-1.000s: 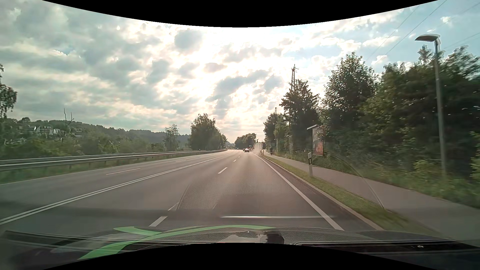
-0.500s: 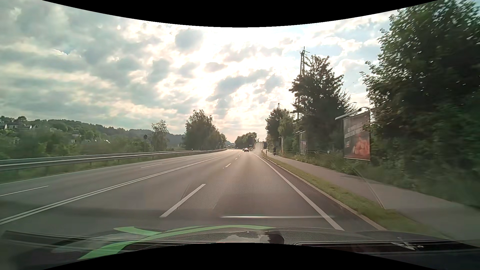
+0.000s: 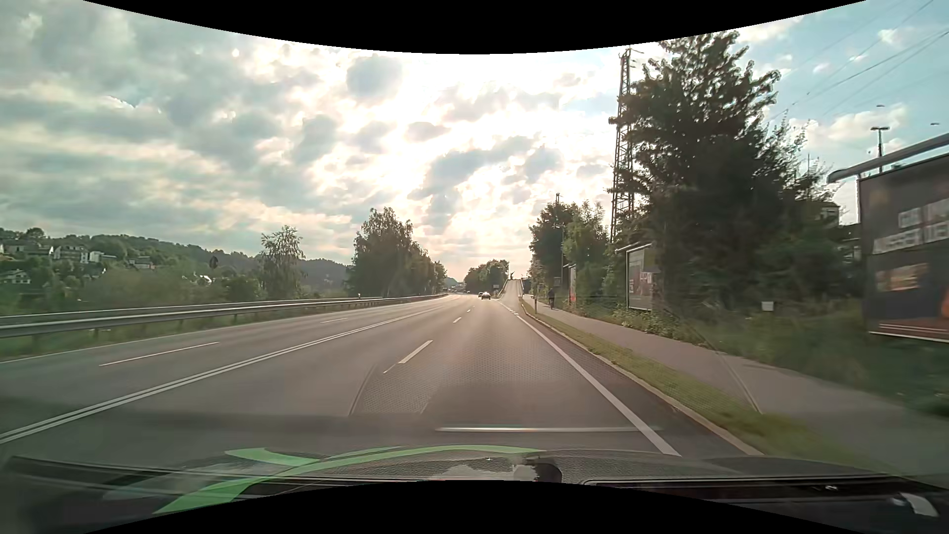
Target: Follow the waypoints while adhering to traffic rules and regulations
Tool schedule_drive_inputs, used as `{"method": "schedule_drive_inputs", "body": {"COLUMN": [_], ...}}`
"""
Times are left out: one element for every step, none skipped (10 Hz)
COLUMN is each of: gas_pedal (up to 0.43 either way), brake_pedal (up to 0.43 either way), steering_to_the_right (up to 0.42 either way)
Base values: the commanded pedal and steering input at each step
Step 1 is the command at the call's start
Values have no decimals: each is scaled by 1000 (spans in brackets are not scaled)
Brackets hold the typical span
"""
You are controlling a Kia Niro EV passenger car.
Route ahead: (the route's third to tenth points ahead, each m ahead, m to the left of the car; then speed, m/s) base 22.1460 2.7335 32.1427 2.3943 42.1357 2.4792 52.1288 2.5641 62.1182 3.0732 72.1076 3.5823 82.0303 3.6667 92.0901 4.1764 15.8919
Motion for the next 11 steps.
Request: {"method": "schedule_drive_inputs", "body": {"gas_pedal": [138, 138, 150, 150, 150, 150, 157, 157, 177, 177, 177], "brake_pedal": [0, 0, 0, 0, 0, 0, 0, 0, 0, 0, 0], "steering_to_the_right": [-2, -2, -2, -2, -2, -2, -2, -2, -4, -9, -10]}}
